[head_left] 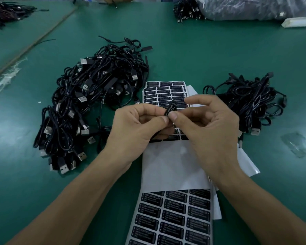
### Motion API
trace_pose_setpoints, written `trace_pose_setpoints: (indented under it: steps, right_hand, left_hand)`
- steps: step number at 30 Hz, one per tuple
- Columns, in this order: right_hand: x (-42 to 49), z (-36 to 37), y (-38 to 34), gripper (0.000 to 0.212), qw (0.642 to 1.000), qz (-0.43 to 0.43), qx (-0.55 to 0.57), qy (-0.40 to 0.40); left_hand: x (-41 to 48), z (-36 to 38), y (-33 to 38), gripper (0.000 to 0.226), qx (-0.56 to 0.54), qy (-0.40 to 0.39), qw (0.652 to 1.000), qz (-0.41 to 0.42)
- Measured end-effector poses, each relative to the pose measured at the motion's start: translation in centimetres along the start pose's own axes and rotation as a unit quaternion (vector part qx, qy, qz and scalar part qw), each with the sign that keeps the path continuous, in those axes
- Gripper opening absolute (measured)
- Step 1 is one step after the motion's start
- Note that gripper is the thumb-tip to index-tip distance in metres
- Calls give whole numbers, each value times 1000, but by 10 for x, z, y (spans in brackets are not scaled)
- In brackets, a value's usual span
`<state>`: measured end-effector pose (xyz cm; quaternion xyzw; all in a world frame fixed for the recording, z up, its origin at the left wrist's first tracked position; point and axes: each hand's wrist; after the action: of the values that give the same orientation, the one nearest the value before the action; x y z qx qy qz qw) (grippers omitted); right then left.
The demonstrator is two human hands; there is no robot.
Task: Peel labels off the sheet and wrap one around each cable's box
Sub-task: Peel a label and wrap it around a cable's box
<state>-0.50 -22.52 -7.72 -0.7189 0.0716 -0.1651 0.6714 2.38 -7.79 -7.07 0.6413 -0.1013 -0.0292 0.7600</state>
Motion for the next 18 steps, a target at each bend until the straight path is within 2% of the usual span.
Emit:
trace_pose_setpoints:
  steps: [12, 15, 18]
  right_hand:
    - [4, -1, 4, 17, 1000, 13, 22, -7]
    - [4, -1, 4, 20, 998, 32, 48, -28]
    - [6, -1, 3, 20, 998, 28, 43, -39]
  left_hand:
    - [0, 2, -1, 5, -6, -5, 1000, 14]
    - [0, 2, -2, 12, 12, -13, 999, 30]
    - [0, 1, -3, 7, 28, -20, 999, 37]
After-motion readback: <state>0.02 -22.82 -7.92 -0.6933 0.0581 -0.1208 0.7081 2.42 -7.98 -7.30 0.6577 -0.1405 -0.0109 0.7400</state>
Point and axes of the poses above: each hand's wrist, its own x-axis towards the middle knuckle, its own z-axis out of the palm, y = z × x, and after that the axes turned 9 degrees about z, right-handed
